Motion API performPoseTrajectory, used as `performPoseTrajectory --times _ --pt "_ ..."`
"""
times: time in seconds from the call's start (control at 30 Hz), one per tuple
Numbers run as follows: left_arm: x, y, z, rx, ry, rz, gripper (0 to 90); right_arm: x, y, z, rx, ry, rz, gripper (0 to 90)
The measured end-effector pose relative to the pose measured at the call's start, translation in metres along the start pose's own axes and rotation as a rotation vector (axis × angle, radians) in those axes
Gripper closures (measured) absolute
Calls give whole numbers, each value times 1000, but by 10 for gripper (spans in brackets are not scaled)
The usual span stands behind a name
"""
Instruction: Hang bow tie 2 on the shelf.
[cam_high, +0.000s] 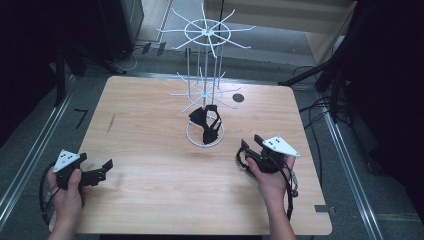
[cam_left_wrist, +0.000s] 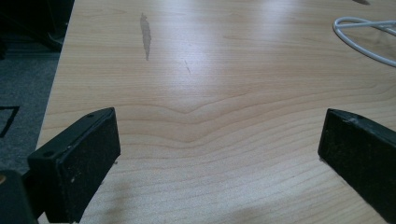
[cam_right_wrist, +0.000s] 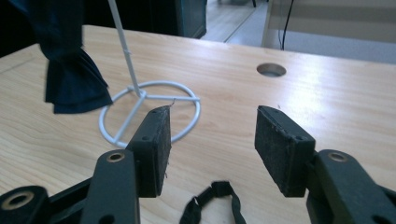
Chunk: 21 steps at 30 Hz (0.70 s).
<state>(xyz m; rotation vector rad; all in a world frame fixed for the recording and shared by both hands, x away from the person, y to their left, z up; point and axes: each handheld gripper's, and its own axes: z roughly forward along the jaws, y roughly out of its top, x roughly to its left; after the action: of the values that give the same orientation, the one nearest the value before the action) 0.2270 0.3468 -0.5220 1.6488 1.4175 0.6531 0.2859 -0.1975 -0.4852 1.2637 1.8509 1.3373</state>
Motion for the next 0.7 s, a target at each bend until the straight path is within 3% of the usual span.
performPoseTrajectory --times 0.17,0.7 --pt "0 0 0 0 0 0 0 -6 -8 3 23 -5 16 484" --pt "0 0 0 -2 0 -1 0 -20 -38 16 173 -36 83 539"
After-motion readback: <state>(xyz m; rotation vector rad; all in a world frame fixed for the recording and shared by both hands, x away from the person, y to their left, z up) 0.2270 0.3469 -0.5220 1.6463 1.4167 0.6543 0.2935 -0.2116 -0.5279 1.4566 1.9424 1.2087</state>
